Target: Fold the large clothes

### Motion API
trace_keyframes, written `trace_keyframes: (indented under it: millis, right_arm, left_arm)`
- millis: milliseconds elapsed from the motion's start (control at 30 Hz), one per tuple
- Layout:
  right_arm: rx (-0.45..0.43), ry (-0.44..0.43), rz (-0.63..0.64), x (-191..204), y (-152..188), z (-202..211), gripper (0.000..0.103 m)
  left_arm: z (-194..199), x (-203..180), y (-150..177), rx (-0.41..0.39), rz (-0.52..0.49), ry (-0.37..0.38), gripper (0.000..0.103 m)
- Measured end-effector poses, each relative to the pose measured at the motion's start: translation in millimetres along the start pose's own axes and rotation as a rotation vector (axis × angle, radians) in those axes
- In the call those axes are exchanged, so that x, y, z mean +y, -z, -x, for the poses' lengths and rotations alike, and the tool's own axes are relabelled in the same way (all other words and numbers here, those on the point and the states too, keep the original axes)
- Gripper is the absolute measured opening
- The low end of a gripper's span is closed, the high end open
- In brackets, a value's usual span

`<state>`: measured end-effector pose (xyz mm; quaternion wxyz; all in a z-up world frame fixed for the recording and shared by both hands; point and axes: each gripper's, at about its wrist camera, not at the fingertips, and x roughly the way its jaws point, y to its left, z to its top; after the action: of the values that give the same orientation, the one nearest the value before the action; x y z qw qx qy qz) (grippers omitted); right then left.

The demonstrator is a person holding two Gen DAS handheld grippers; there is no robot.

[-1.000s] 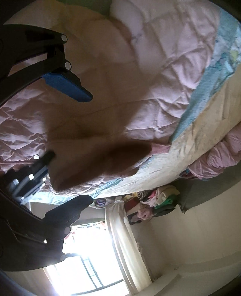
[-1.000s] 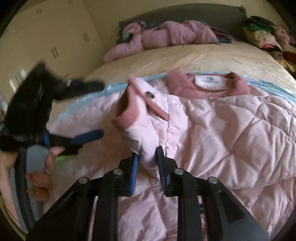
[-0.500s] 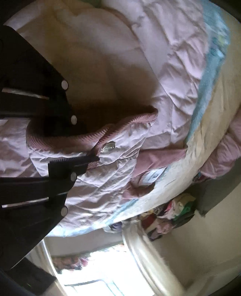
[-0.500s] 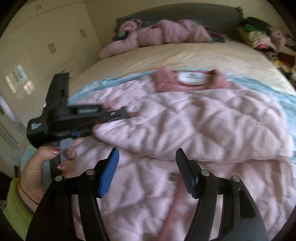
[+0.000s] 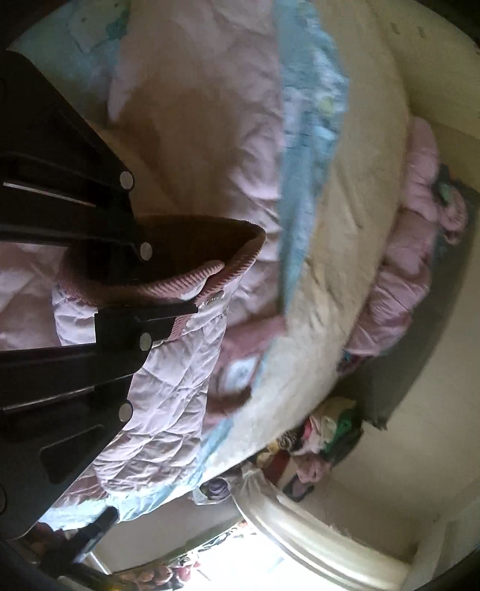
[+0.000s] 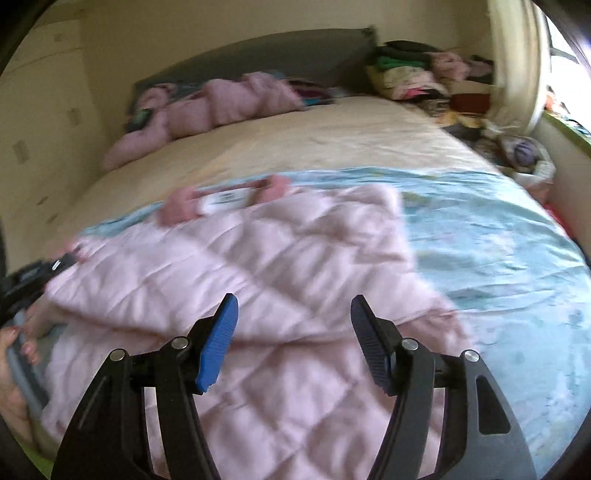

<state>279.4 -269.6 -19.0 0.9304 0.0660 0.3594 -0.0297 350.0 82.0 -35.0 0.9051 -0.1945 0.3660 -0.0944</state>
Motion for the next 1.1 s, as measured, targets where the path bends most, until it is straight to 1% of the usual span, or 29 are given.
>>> trace_keyframes:
  millis: [100,133,200,267,300,367,433,467,567,700,767,833,867,900,933,967,1000,1067,1100]
  right_arm:
    - [0.012,0.036,0.015,-5.1,-9.4,-17.3,0.063]
    - [0.018,0.034,0.019,-5.2,-11.1,-22.3,0.063]
    - [0.037,-0.003,0.021,-5.7,-18.7,-38.9,0.063]
    - [0.053,-0.007,0.021,-1.7,-23.1,-48.1,0.063]
    - [0.067,-0.018,0.020,-3.4,-27.7,-59.6,0.064]
    - [0.103,-0.041,-0.008,-5.1,-31.4,-73.0,0.064]
    - [0.169,-0.003,-0.044,-12.7,-31.8,-94.5,0.065]
    - [0.197,-0.003,-0.066,-16.5,-31.5,-102.5,0.065]
    - [0.233,-0.009,-0.134,-29.3,-29.3,-116.6,0.065]
    - [0.240,0.003,-0.160,-40.2,-21.6,-132.3,0.065]
    - [0.239,0.020,-0.141,-40.3,-16.7,-139.9,0.065]
    - [0.239,0.038,-0.128,-36.6,-18.1,-139.1,0.065]
    - [0.241,0.045,-0.122,-35.6,-19.2,-134.8,0.065]
    - [0.236,0.046,-0.121,-32.9,-21.3,-126.0,0.065]
    - [0.222,0.032,-0.121,-32.3,-21.4,-118.2,0.066]
    - [0.202,0.004,-0.115,-29.7,-21.0,-108.6,0.066]
    - [0.180,-0.021,-0.094,-22.9,-19.1,-96.8,0.067]
    - [0.156,-0.035,-0.055,-10.8,-14.7,-82.3,0.070]
    - [0.149,-0.054,-0.033,-3.6,-10.8,-76.0,0.071]
  left_arm:
    - [-7.7,2.9,3.2,0.020,-0.001,-0.021,0.002]
    - [-7.0,2.2,3.6,0.019,-0.007,-0.024,0.002]
    - [-6.1,0.7,4.6,0.014,-0.026,-0.035,0.002]
    - [-8.3,3.2,7.6,0.023,-0.032,-0.048,0.002]
    - [-9.9,5.0,9.1,0.028,-0.031,-0.054,0.002]
    - [-14.3,6.8,11.1,0.040,-0.029,-0.066,0.002]
    - [-19.6,8.9,15.2,0.053,-0.039,-0.088,0.002]
    - [-22.2,10.6,16.5,0.061,-0.037,-0.090,0.002]
    - [-27.4,12.7,18.9,0.077,-0.027,-0.087,0.003]
    - [-38.0,12.3,24.5,0.104,-0.040,-0.081,0.004]
    - [-44.3,11.9,27.8,0.117,-0.041,-0.084,0.005]
    - [-44.4,10.3,28.7,0.116,-0.046,-0.095,0.006]
    - [-42.9,9.1,27.9,0.116,-0.052,-0.102,0.009]
    - [-38.5,6.4,26.1,0.117,-0.065,-0.125,0.011]
    - [-33.1,3.5,23.8,0.115,-0.077,-0.142,0.014]
    - [-28.7,0.6,22.1,0.117,-0.088,-0.156,0.020]
    - [-20.8,-4.8,18.8,0.105,-0.109,-0.184,0.023]
    - [-4.3,-19.4,14.3,0.060,-0.152,-0.209,0.041]
    - [0.9,-25.5,13.6,0.045,-0.167,-0.209,0.045]
